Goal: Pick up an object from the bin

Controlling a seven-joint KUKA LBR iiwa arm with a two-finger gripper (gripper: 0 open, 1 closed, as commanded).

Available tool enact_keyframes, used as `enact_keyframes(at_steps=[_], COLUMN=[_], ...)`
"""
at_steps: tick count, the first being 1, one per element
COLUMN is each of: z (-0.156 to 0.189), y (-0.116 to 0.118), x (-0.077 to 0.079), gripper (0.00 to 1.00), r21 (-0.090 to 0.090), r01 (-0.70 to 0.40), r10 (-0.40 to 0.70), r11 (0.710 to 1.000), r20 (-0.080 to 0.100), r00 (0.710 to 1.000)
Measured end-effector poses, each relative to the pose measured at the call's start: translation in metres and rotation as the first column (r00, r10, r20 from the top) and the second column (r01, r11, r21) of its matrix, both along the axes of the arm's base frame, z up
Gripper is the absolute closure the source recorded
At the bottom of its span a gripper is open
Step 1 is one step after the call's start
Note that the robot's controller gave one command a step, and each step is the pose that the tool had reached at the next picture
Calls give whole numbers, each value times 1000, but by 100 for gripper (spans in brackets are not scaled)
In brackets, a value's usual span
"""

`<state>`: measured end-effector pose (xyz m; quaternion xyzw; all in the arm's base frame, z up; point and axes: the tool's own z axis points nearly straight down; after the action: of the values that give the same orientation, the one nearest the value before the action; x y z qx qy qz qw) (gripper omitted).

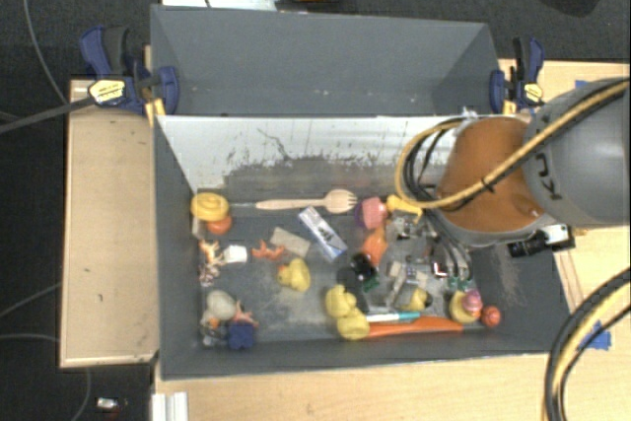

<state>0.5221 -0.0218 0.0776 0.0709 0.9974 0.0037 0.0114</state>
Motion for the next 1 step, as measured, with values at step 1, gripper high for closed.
enact_keyframes(at_steps=[1], z=[-4], y=[-28], x=[26], gripper=[0], r21=[-9], r01=[-346], r10=[346], r11=[938], r20=[2], r00=[938])
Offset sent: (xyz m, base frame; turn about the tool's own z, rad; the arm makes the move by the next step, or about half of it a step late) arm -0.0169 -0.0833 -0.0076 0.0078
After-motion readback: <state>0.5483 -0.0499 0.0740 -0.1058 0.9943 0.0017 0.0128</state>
